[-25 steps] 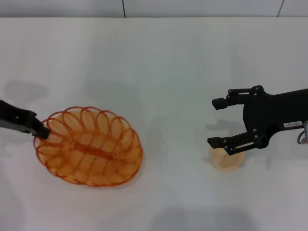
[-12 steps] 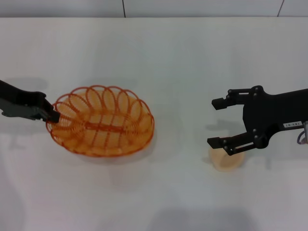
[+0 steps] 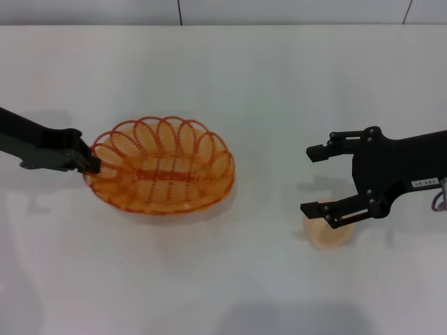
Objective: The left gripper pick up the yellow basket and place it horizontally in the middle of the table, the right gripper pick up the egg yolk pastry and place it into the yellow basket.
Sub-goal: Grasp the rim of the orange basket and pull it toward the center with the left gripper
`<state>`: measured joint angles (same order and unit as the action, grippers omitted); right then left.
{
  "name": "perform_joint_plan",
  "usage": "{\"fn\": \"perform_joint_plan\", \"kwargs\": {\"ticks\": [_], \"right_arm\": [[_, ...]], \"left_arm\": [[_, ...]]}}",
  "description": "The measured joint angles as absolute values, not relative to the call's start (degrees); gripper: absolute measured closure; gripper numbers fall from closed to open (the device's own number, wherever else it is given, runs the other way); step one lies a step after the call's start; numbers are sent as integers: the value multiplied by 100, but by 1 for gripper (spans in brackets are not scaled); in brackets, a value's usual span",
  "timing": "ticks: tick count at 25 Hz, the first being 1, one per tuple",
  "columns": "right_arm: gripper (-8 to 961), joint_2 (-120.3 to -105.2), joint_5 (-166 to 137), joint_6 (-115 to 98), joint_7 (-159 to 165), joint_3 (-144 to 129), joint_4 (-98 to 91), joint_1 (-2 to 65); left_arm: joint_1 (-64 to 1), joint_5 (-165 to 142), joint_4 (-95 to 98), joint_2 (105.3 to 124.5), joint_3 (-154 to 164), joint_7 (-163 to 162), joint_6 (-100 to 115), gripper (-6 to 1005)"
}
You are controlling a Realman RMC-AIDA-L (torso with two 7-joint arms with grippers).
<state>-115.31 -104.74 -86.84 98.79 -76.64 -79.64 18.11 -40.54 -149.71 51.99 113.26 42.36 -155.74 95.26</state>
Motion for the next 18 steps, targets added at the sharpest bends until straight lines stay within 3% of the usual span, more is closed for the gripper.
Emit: {"fn": "perform_joint_plan", "kwargs": {"ticks": [18], "right_arm": [[88, -11531, -10427, -8911, 9887, -7655, -8083, 1872]], "left_arm": [[-4553, -14826, 4149, 11510, 4268, -15495, 8823, 887]]}}
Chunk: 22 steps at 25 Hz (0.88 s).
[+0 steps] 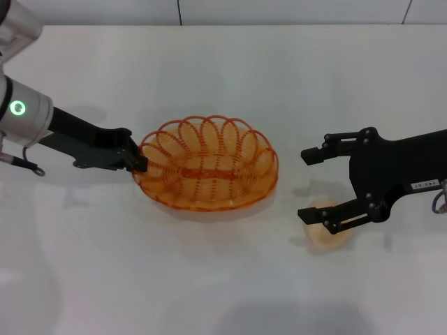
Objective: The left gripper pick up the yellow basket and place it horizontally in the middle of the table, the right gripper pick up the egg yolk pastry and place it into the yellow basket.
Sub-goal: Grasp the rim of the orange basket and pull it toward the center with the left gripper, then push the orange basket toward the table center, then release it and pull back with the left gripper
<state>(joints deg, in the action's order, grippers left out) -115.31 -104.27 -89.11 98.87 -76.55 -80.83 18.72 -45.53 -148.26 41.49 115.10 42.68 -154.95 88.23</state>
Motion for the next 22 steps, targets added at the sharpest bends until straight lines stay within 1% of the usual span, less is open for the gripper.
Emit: {"fn": "perform_joint_plan", "kwargs": {"ticks": [22], "right_arm": [[89, -11531, -10405, -8982, 9888, -7676, -8175, 1872]], "left_arm": [[-4676, -14827, 3976, 11572, 4245, -15607, 8649, 862]]}}
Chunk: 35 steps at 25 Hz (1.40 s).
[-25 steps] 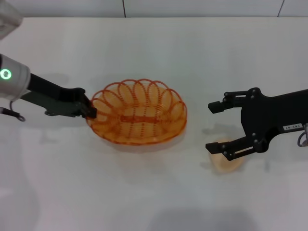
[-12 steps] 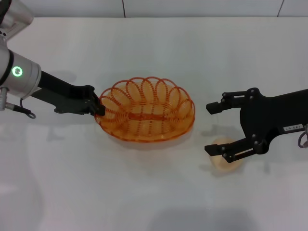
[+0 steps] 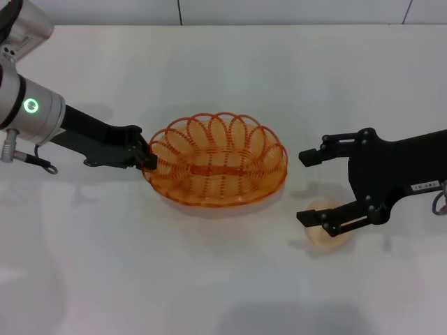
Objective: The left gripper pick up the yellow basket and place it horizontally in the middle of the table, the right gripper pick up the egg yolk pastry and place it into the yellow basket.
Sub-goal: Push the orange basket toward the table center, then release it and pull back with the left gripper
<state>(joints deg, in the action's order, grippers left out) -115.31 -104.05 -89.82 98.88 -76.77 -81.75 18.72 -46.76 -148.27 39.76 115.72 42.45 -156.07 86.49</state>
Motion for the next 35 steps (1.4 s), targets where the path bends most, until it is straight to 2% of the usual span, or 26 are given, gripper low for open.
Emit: {"fn": "perform_joint_plan", "kwargs": {"ticks": [34, 35], "right_arm": [[92, -11531, -10398, -8991, 9887, -7702, -8183, 1863], [92, -11531, -10397, -8991, 9887, -7697, -8183, 1862]], "left_arm": [[-4741, -14595, 3761, 11591, 4245, -15498, 8610, 823], [-4718, -14522, 3781, 11572, 4242, -15491, 8619, 800]]}}
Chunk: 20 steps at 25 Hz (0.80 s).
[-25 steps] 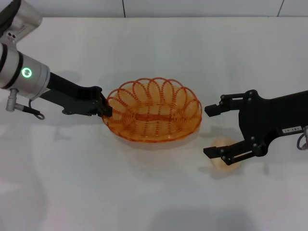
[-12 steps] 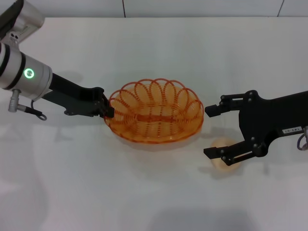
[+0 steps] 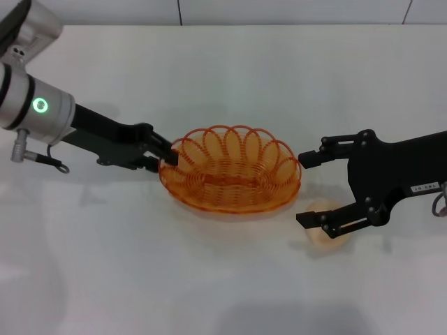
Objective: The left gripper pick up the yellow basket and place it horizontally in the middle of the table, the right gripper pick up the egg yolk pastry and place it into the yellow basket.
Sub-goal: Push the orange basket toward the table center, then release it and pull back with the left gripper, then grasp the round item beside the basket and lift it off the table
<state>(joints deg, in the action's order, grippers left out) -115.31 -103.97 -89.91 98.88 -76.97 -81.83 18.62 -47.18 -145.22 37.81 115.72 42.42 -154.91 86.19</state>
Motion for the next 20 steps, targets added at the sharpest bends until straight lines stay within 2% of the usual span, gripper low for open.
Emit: {"fn": "perform_joint_plan", "kwargs": {"ticks": [5, 7, 20], "right_arm": [[94, -11523, -10397, -8991, 9888, -7684, -8189, 1848], [94, -11522, -10398, -8991, 9887, -7683, -8189, 1850], [93, -11522, -10523, -8905, 10082, -7668, -8125, 1848]], "left_arm": [[-4664, -14268, 3849, 11483, 4237, -15389, 8731, 686], [-4654, -14230, 3892, 11471, 4236, -15345, 8796, 397], [-4258, -13364, 4784, 11442, 4229, -14006, 8877, 144]]}}
